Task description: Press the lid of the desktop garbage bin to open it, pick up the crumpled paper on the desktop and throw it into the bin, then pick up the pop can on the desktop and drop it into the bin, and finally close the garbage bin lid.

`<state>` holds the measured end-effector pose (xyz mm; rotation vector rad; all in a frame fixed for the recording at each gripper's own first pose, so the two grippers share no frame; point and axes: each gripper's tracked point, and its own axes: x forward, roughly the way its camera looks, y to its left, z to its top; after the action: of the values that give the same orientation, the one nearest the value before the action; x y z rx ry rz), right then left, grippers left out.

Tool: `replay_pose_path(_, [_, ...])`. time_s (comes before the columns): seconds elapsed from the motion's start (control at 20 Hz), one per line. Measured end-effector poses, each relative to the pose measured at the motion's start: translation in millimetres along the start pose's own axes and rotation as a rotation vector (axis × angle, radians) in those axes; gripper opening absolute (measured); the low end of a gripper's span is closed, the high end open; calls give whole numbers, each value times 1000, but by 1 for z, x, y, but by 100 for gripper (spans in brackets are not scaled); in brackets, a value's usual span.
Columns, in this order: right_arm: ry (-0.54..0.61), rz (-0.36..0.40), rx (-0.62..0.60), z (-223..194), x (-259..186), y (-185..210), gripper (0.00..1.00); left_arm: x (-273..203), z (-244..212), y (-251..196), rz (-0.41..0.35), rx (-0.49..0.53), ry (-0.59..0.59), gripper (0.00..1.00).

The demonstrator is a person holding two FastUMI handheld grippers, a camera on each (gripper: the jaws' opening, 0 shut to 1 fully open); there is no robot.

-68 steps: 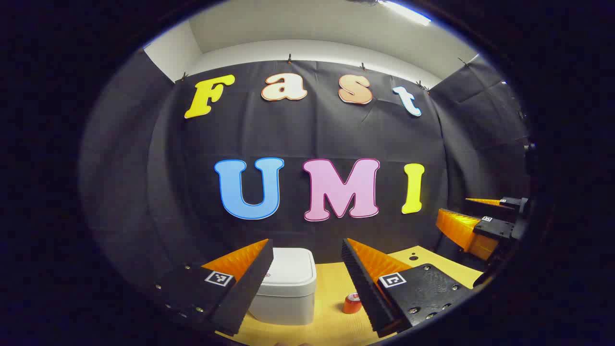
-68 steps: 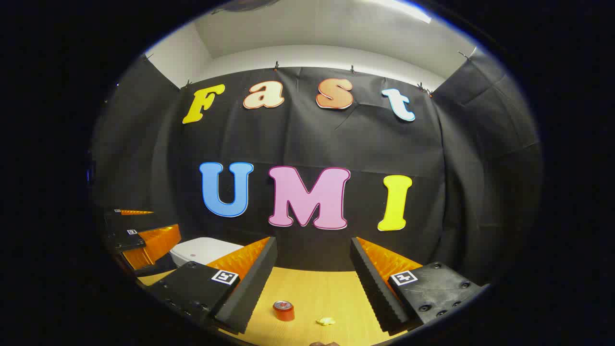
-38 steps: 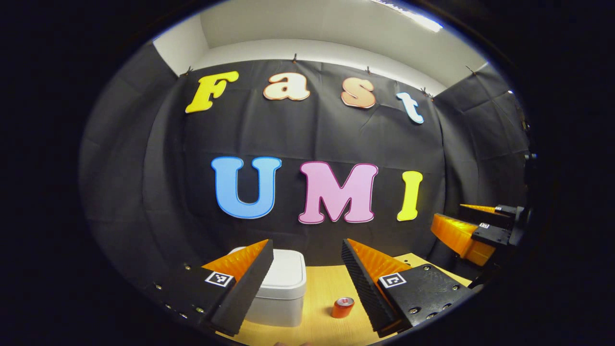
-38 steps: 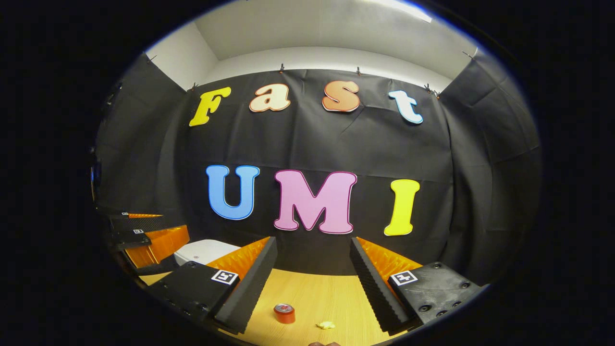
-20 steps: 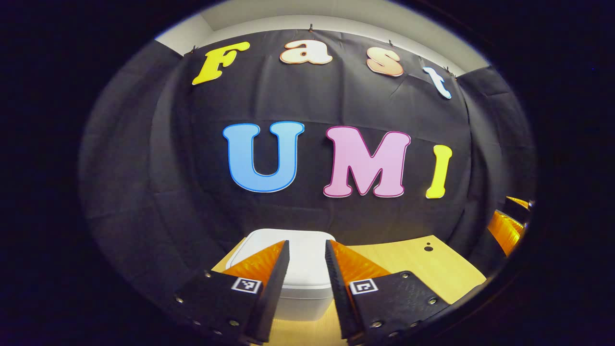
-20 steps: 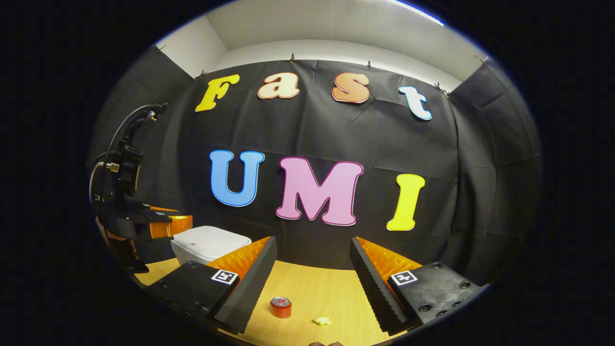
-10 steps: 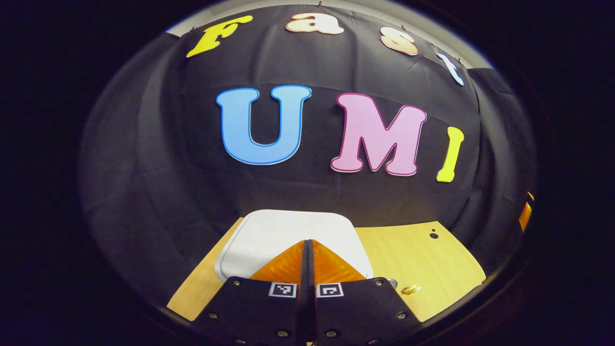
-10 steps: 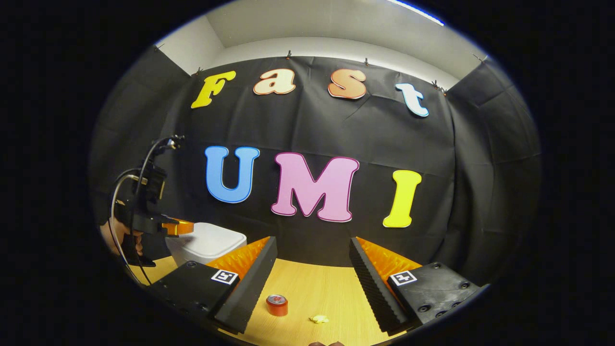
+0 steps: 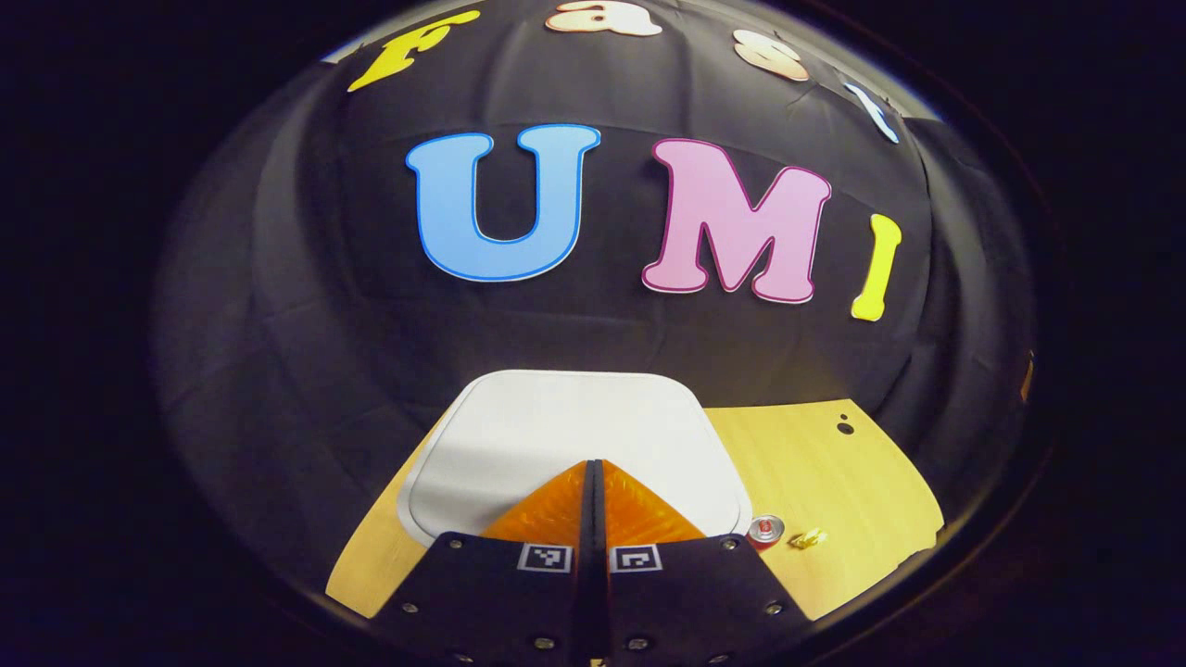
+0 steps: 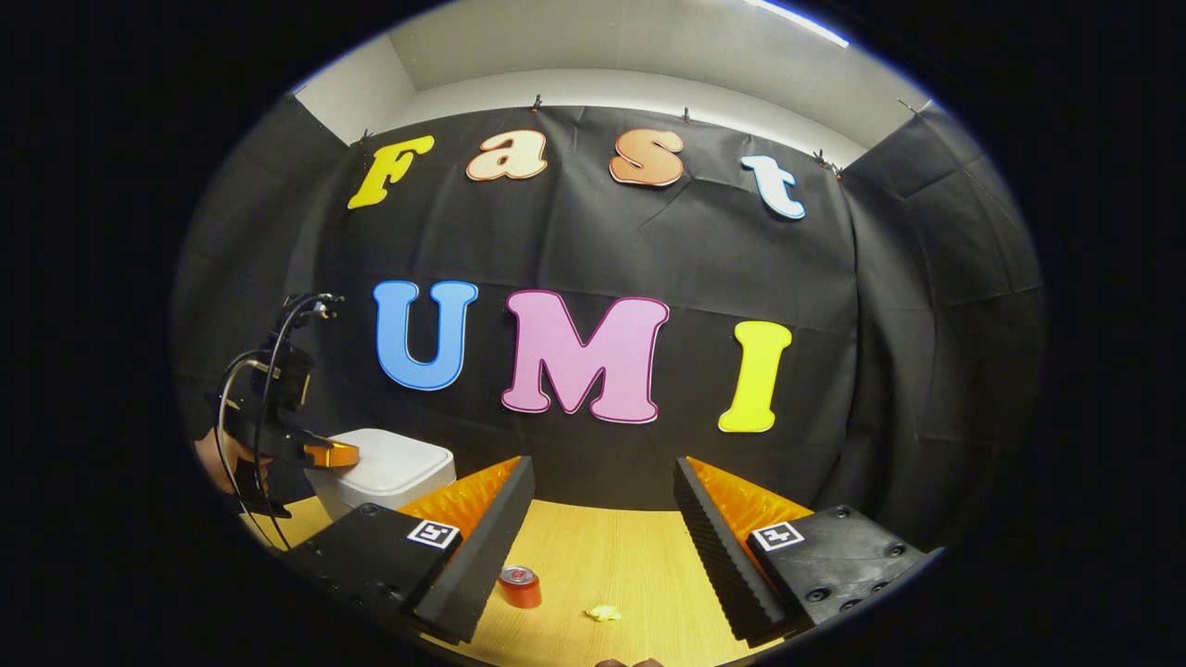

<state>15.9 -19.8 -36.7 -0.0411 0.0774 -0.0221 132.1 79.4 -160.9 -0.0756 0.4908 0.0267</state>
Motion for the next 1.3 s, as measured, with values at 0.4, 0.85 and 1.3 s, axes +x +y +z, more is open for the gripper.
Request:
replay_pose_path(0.4, [29, 14, 9, -9, 8, 5, 98, -10, 20, 13, -5, -45, -109, 1])
replay_pose_path(0.85, [4, 34, -4, 4, 9, 16, 98, -86, 138, -14, -31, -26, -441, 1])
replay_pose_path(1.3, [12, 42, 6, 1, 3, 19, 98, -145, 137, -72, -92, -24, -613, 2])
